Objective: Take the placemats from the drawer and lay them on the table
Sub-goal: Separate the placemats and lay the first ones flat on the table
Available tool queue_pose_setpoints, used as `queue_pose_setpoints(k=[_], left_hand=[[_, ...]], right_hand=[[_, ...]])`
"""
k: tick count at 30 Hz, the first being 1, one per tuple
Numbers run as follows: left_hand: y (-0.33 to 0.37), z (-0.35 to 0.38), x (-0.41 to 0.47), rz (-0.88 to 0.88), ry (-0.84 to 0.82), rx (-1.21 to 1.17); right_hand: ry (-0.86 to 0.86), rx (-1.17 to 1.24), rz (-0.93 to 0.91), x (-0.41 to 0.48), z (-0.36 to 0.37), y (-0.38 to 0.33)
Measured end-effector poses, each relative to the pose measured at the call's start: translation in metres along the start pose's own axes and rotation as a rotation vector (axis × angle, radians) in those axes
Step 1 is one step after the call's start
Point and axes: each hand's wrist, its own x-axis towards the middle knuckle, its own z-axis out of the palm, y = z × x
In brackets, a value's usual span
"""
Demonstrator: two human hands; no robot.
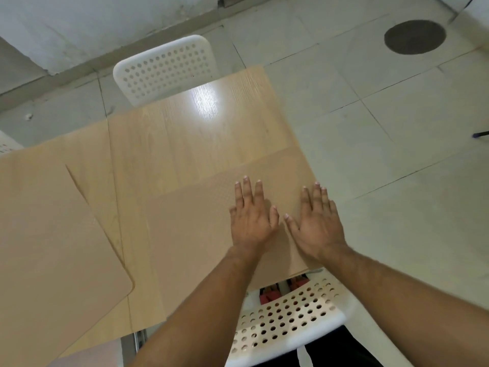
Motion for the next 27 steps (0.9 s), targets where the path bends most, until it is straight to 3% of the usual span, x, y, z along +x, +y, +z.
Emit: queue_pose_setpoints(k=[5,9,15,20,27], left_hand=[[0.015,0.006,0.031,0.03,-0.033,0.012],[0.024,0.012,0.051,0.026,-0.033,-0.037],[0.018,0.031,0.059,0.023,0.011,0.043],[0.016,0.035,0.059,0.032,0.034,0.062],[0.017,0.035,0.059,0.033,0.038,0.057]], right_hand=[[0.067,0.017,0.001,0.01,-0.013,-0.008],[0.134,0.018,-0.11,0.054,-0.027,-0.004],[0.009,-0.07,-0.263,0.095,-0.028,0.001],[0.17,0.008,-0.219,0.049,0.006,0.012],[0.17,-0.033,-0.233,-0.018,0.045,0.025]])
